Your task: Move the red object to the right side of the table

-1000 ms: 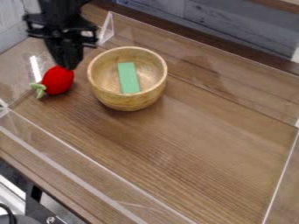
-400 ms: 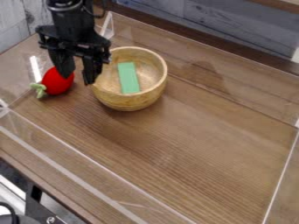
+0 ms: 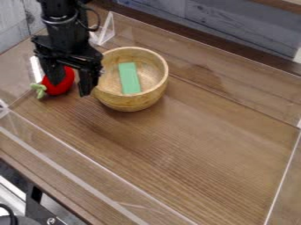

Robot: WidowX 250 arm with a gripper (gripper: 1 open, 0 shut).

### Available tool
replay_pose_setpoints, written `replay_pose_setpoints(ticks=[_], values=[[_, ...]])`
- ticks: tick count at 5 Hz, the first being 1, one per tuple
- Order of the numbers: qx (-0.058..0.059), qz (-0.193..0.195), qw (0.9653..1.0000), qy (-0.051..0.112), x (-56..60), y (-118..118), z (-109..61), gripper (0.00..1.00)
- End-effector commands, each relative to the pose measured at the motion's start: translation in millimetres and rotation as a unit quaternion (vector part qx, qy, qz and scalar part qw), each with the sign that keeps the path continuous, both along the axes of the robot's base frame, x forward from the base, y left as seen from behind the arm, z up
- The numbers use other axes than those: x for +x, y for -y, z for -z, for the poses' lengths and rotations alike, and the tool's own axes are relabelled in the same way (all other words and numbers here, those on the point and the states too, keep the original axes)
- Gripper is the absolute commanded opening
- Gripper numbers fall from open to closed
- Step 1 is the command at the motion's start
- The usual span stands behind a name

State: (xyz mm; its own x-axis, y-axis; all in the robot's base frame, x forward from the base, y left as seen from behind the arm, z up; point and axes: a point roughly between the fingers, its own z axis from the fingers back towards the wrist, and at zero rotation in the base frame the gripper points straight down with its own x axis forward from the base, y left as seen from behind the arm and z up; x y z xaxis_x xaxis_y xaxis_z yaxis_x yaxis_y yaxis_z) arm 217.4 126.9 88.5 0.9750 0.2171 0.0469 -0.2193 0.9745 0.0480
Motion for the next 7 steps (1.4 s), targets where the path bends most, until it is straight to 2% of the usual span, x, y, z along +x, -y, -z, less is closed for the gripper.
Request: replay_pose_setpoints(ticks=[1, 2, 3, 4, 5, 7], values=[[0.018, 0.002, 0.9998, 0.013, 6.6, -12, -16.1, 1.0], [0.022, -0.003, 0.9997, 0.007, 4.3, -17, -0.5, 1.0], [0.026, -0.019, 0.9995, 0.004, 10.6, -15, 0.7, 1.0], [0.028, -0.033, 0.999, -0.001, 17.3, -11, 1.8, 0.0], [0.028, -0.046, 0.9985, -0.003, 23.5, 2, -6.0, 0.0], [0.02, 0.02, 0.9996, 0.004, 36.5, 44, -28.1, 0.0]])
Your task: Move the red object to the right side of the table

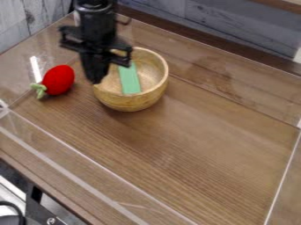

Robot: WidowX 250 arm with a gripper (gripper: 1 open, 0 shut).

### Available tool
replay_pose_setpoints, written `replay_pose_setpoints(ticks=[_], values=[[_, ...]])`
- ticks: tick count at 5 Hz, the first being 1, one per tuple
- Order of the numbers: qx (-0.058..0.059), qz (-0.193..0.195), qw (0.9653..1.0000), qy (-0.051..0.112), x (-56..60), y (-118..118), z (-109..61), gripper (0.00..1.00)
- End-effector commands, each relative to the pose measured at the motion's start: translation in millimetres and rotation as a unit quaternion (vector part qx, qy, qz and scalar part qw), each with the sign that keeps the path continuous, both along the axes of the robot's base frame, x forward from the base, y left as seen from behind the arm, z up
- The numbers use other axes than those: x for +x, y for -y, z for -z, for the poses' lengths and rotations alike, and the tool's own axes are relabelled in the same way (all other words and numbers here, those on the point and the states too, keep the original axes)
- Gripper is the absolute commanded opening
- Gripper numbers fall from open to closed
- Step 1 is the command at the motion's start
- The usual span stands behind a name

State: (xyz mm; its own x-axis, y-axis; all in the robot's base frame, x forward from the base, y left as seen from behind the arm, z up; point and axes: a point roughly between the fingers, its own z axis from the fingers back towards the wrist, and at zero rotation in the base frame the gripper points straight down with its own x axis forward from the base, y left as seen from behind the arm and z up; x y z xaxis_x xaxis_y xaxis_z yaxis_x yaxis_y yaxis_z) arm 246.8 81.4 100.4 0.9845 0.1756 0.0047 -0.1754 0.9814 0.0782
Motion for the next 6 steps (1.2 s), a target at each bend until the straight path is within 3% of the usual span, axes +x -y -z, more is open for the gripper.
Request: replay_pose_setpoints(ticks=[1, 2, 3, 4, 6], values=[[0.011, -0.009, 0.9994, 0.031, 0.6, -15, -21.1, 1.0], [0.015, -0.021, 0.9993, 0.028, -4.5, -21, -22.9, 1.0], [0.021, -0.056, 0.9979, 0.024, -11.0, -31, -17.9, 1.0], [0.029, -0.095, 0.9947, 0.026, -17.3, -48, -14.2, 1.0], [0.039, -0.101, 0.9938, 0.026, -21.6, -78, -17.8, 1.0]])
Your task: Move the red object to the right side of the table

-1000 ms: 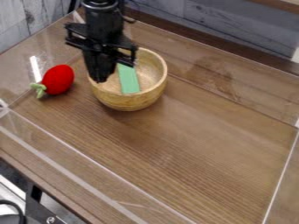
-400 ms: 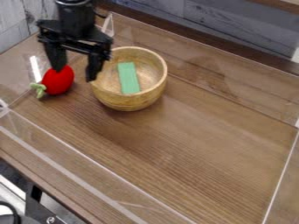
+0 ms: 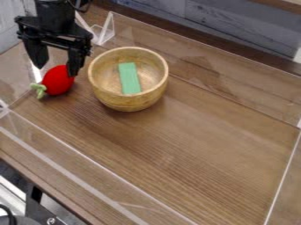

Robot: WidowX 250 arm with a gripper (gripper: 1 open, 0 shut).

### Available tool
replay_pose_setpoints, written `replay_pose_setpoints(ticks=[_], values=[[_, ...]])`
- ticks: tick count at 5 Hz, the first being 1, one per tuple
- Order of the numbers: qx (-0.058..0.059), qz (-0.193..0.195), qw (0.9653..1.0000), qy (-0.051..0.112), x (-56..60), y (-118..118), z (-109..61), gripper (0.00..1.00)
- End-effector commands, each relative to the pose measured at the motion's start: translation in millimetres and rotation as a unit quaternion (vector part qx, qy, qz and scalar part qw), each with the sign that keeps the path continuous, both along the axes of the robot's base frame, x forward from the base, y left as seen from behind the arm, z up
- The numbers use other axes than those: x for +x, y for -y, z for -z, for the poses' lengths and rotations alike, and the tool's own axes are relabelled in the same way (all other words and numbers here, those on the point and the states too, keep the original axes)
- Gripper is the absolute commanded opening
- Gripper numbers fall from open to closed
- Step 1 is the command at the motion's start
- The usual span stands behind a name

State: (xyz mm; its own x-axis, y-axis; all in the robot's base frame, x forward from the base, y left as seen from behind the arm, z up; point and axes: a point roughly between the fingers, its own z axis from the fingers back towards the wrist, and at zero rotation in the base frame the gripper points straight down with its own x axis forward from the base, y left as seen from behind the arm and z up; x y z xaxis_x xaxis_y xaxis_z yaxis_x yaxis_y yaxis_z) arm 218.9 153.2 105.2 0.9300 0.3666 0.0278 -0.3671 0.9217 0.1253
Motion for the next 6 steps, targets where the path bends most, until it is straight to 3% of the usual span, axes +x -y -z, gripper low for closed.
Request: replay_pose_setpoints(ticks=[1, 2, 3, 4, 6], values=[[0.017, 0.031, 0.9992, 0.016, 6.1, -14, 14.9, 1.0], [0.017, 0.063, 0.9978, 0.013, 6.6, -19, 38.8, 1.0], [0.017, 0.071, 0.9973, 0.012, 3.5, -19, 46.0, 0.0], [0.015, 0.077, 0.9968, 0.012, 0.0, -18, 49.4, 0.0], [0.0, 0.037, 0.999, 0.026, 15.1, -14, 4.9, 0.0]])
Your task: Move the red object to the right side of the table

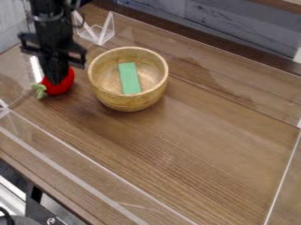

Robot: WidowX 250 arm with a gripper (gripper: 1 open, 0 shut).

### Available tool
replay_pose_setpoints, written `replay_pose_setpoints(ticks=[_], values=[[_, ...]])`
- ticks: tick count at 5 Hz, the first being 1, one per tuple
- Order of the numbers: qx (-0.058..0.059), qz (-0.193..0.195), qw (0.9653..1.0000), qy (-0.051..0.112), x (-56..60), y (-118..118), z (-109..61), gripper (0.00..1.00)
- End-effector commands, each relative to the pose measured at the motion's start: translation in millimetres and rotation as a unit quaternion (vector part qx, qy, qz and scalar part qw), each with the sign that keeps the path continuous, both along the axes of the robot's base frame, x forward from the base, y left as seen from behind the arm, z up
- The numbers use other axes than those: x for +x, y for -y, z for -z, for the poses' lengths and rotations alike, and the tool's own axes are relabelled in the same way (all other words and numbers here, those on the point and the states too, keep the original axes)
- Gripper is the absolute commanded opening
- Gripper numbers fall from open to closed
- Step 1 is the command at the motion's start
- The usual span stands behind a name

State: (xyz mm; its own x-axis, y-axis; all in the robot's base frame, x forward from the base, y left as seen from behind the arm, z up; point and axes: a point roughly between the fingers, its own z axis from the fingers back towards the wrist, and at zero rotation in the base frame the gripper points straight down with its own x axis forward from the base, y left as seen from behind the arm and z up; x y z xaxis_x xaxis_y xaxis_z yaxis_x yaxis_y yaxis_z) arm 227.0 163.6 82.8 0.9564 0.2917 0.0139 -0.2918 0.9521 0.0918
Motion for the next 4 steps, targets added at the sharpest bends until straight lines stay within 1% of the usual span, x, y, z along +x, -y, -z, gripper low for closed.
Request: replay_pose_setpoints(ticks=[1, 2, 3, 4], values=[[0.006, 0.015, 0.9992, 0.037, 20.2, 24, -31.6, 0.0], [-0.005, 0.044, 0.998, 0.046, 35.1, 58, -39.3, 0.0], [-0.002, 0.026, 0.999, 0.037, 35.8, 47, -32.6, 1.0], [0.001, 0.025, 0.9992, 0.03, 33.1, 36, -31.8, 1.0]])
